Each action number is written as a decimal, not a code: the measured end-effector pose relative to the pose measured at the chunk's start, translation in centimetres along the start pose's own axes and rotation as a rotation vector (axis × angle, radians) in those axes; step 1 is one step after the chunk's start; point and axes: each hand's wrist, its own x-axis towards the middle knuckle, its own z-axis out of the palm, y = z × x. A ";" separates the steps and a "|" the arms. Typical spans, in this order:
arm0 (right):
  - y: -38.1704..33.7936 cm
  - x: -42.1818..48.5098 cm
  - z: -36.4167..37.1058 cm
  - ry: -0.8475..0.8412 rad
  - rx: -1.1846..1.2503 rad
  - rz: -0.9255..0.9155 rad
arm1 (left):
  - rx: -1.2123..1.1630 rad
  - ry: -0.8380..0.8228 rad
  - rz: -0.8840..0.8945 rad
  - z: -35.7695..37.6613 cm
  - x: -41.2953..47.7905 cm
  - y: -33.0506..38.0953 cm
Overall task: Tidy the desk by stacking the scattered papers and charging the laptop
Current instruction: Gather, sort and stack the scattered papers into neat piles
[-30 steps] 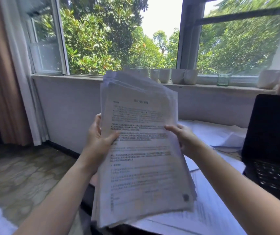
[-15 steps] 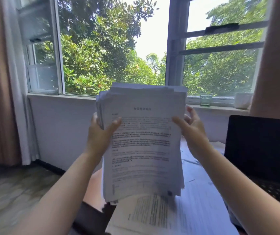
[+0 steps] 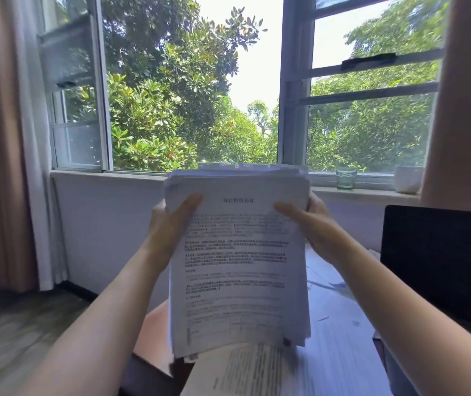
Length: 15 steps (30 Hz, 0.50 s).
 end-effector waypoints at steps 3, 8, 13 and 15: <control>-0.1 0.1 -0.4 -0.052 0.007 0.036 | -0.003 -0.015 0.012 0.2 0.3 0.2; 0.4 0.1 1.4 0.072 -0.022 0.010 | -0.010 -0.029 0.023 1.4 0.0 0.3; 0.0 0.9 2.8 0.150 -0.069 -0.091 | -0.083 0.043 0.140 1.8 -0.1 1.1; 0.3 1.4 2.9 0.152 -0.068 -0.104 | -0.032 0.047 0.139 1.9 0.0 0.9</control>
